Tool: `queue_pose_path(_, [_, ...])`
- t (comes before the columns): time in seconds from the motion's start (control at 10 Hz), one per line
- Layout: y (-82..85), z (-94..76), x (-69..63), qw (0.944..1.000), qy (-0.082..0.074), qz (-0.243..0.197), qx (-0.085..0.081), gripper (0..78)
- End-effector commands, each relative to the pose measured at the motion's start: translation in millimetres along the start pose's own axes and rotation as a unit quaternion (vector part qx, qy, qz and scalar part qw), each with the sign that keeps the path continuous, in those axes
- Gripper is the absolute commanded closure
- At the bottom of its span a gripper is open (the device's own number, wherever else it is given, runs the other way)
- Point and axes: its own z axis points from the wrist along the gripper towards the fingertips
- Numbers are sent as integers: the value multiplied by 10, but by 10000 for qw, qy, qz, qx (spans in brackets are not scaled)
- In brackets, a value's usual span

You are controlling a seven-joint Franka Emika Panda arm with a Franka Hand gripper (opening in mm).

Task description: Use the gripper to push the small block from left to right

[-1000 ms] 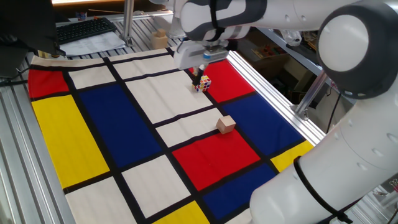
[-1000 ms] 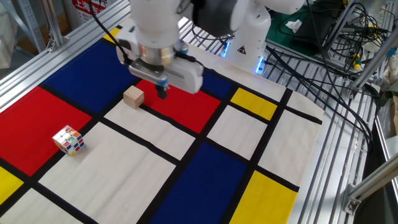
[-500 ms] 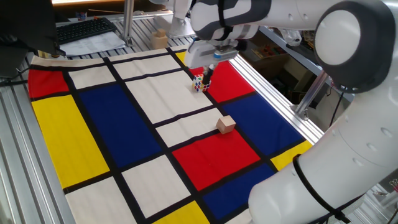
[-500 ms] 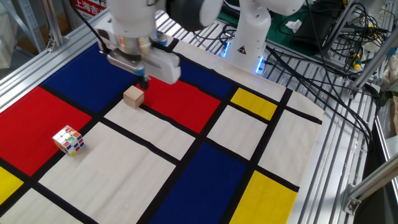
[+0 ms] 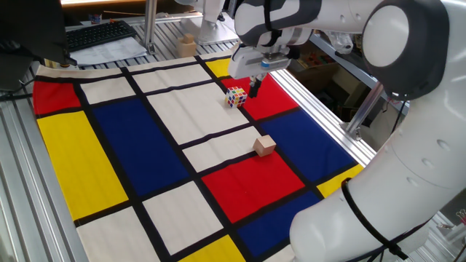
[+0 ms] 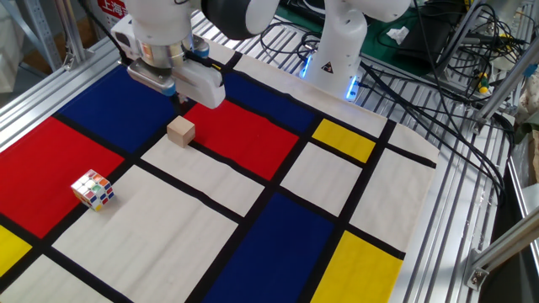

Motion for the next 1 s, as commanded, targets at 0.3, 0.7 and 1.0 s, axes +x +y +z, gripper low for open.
queue_pose_path(0.3, [-177, 45, 25, 9987, 383, 196, 287, 776])
queue_pose_path(0.7, [-194, 74, 23, 9970, 319, 340, 615, 776])
queue_pose_path(1.0, [-183, 127, 1, 9976, 310, 299, 538, 776])
